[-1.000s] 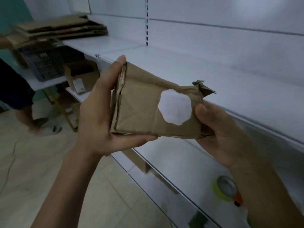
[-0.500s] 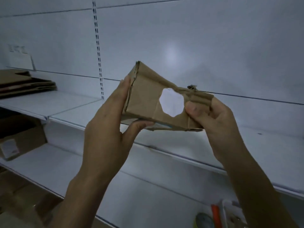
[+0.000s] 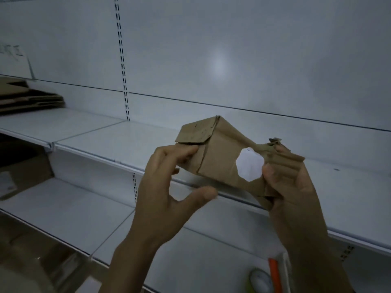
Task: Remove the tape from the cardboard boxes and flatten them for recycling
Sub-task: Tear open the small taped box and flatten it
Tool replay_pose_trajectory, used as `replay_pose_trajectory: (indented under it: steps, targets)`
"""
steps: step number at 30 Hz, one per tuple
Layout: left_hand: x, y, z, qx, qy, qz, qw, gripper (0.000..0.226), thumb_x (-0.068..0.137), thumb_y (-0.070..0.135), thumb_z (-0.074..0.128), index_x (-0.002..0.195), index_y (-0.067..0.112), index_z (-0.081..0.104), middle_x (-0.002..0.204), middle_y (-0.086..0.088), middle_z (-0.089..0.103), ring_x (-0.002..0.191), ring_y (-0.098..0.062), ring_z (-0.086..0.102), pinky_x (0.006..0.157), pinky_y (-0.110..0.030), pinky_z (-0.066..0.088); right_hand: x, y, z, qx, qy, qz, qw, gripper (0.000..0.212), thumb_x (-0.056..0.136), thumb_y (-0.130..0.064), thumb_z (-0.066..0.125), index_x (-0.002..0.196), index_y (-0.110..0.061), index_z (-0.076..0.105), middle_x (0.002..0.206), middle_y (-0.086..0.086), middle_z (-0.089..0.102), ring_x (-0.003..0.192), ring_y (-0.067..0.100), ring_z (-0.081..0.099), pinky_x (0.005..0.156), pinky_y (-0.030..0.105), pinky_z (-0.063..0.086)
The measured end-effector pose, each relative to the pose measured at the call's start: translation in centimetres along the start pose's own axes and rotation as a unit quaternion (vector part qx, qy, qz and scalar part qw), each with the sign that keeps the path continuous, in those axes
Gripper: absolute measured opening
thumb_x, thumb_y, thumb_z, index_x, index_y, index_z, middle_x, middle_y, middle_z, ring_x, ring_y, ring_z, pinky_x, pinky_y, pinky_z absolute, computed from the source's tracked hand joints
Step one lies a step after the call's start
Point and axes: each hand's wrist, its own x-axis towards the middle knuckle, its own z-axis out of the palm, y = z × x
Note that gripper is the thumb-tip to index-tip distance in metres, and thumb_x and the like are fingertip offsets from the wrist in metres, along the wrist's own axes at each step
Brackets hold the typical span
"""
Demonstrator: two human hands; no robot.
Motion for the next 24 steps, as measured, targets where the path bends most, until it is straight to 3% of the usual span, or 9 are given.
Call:
replay_pose_trajectory:
  steps: [4,7,9,13,17,19,21,22,24]
  targets:
    - [-0.1,-0.4,-0.6,0.0,-0.033,-0.059,0.998,0.061,0.078,0.085,0.028,0.108,0.039,0.054,0.098,0.009,0.048,0.09,-0.006,0.051,0.074,-0.008,0.039,0.7,-0.2,0.4,-0.088,-0.029,-0.028,0.995,0.08,0.043,-0.059,0.077,0.106,-0.013,0.058,0.079,-0.024,0.071,0.074,-0.005,0.067,0.062,0.007,0.051]
    - [-0.3,-0.7,-1.2,0.014,-0.026,-0.081,0.996,0.052,0.075,0.08,0.041,0.113,0.045,0.05,0.114,0.014,0.048,0.107,-0.004,0.05,0.085,-0.005,0.038,0.6,0.4,0.6,-0.087,-0.049,-0.057,0.993,0.061,0.054,-0.034,0.071,0.112,-0.018,0.059,0.087,-0.018,0.072,0.08,-0.001,0.068,0.061,0.01,0.052]
    - [-0.3,-0.9,-2.2,0.028,-0.017,-0.081,0.996,0.042,0.075,0.069,0.052,0.103,0.038,0.054,0.117,0.014,0.054,0.113,-0.003,0.051,0.087,-0.005,0.038,0.3,0.8,0.8,-0.086,-0.041,-0.077,0.992,0.059,0.056,-0.028,0.069,0.113,-0.017,0.059,0.091,-0.017,0.069,0.081,-0.001,0.068,0.06,0.01,0.052]
    - [-0.6,-1.1,-3.8,0.052,-0.04,-0.103,0.992,0.039,0.076,0.062,0.054,0.075,0.022,0.052,0.084,0.005,0.066,0.087,-0.016,0.062,0.075,-0.03,0.049,0.4,1.2,1.6,-0.058,-0.031,-0.111,0.992,0.046,0.06,-0.023,0.071,0.105,-0.028,0.06,0.091,-0.023,0.071,0.086,-0.001,0.068,0.064,0.011,0.053]
    - [-0.8,-0.8,-4.6,0.037,-0.066,-0.173,0.982,0.072,0.068,0.086,0.039,0.075,0.019,0.061,0.077,-0.009,0.063,0.075,-0.029,0.062,0.074,-0.053,0.051,0.4,1.6,2.4,-0.085,-0.078,-0.14,0.983,0.044,0.057,-0.027,0.071,0.099,-0.033,0.06,0.085,-0.028,0.069,0.081,-0.004,0.067,0.061,0.009,0.052]
    - [-1.1,-1.0,-5.2,0.007,-0.14,-0.233,0.962,0.07,0.064,0.089,0.038,0.088,0.03,0.067,0.092,0.002,0.067,0.085,-0.02,0.066,0.079,-0.044,0.055,0.3,1.7,2.5,-0.099,-0.112,-0.141,0.979,0.041,0.053,-0.035,0.073,0.092,-0.039,0.064,0.083,-0.03,0.068,0.079,-0.005,0.067,0.059,0.008,0.051]
    - [-1.5,-1.1,-5.6,-0.068,-0.201,-0.263,0.941,0.034,0.073,0.074,0.049,0.097,0.055,0.064,0.1,0.026,0.066,0.094,0.0,0.064,0.077,-0.015,0.053,0.3,1.9,2.4,-0.119,-0.138,-0.162,0.97,0.045,0.051,-0.035,0.081,0.089,-0.054,0.065,0.084,-0.032,0.067,0.08,-0.008,0.065,0.059,0.006,0.049]
    - [-1.8,-1.3,-5.9,-0.117,-0.202,-0.26,0.937,0.024,0.077,0.064,0.056,0.099,0.059,0.063,0.1,0.03,0.066,0.094,0.005,0.063,0.075,-0.008,0.049,0.2,2.1,2.5,-0.131,-0.142,-0.174,0.966,0.05,0.051,-0.031,0.083,0.088,-0.058,0.063,0.083,-0.034,0.066,0.08,-0.009,0.065,0.059,0.005,0.049]
    - [-2.5,-2.3,-6.1,-0.198,-0.121,-0.245,0.941,0.038,0.072,0.056,0.07,0.107,0.043,0.065,0.094,0.019,0.069,0.091,0.001,0.065,0.072,-0.013,0.05,0.1,2.6,2.6,-0.131,-0.147,-0.18,0.964,0.049,0.057,-0.018,0.078,0.088,-0.054,0.066,0.082,-0.033,0.067,0.079,-0.01,0.064,0.06,0.004,0.048]
